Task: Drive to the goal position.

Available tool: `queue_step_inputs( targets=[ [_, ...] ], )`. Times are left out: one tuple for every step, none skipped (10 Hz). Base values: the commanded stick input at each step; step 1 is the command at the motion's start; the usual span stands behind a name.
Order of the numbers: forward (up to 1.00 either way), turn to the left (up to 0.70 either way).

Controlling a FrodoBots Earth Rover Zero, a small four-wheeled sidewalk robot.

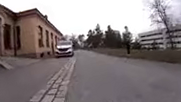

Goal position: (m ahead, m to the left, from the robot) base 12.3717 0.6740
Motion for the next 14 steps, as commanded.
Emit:
queue_step_inputs(
  targets=[
    [1.00,0.00],
    [1.00,0.00],
    [1.00,0.00],
    [1.00,0.00],
    [1.00,0.00],
    [1.00,0.00],
    [1.00,0.00],
    [1.00,0.00],
    [1.00,0.00],
    [1.00,0.00],
    [1.00,0.00],
    [1.00,0.00],
    [1.00,0.00],
    [1.00,0.00]
  ],
)
